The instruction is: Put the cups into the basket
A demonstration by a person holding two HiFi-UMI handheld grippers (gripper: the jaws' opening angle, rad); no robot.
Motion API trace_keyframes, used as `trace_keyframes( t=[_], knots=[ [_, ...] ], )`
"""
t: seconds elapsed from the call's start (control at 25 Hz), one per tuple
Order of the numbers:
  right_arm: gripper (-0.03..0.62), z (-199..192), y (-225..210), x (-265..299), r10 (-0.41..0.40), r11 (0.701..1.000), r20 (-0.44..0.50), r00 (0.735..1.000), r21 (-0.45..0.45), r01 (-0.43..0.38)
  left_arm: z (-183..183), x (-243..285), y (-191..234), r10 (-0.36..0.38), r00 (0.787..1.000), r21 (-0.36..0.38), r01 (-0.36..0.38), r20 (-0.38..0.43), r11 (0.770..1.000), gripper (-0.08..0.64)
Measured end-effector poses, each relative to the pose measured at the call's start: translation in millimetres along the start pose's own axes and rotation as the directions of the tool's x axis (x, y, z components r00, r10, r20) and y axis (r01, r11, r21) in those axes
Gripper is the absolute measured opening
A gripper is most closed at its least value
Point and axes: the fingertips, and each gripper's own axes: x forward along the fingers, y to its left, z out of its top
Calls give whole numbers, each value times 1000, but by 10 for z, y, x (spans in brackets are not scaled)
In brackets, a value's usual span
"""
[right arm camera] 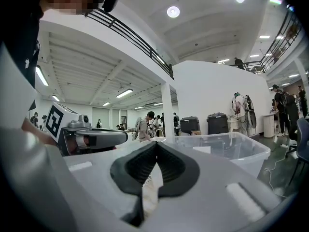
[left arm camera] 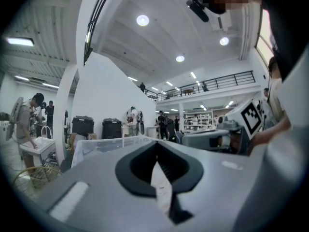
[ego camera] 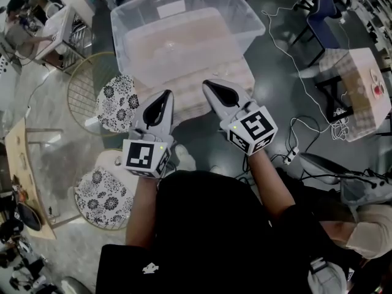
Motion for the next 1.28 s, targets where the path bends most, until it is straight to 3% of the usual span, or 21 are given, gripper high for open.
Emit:
trace_keyframes(
  t=[0.44,0.6,0.72,1.08,1.28],
  knots=[
    [2,-46,-130,480,-31,999,-35,999,-8,31,-35,178,497,-18,1000,-38,19,16,999,6],
    [1,-17,-195,615,-54,999,-37,998,-7,54,43,222,699,-13,998,-103,19,58,995,6],
    [2,-37,-215,734,-68,998,-41,997,-2,68,56,247,833,-6,997,-96,14,73,995,6],
    [2,-103,-188,997,-108,994,-69,992,-3,108,-23,320,1073,-64,997,-79,68,52,995,6],
    [2,-163,-280,986,-155,988,-92,984,-4,155,-65,389,1113,-101,994,-125,107,48,986,6]
  ],
)
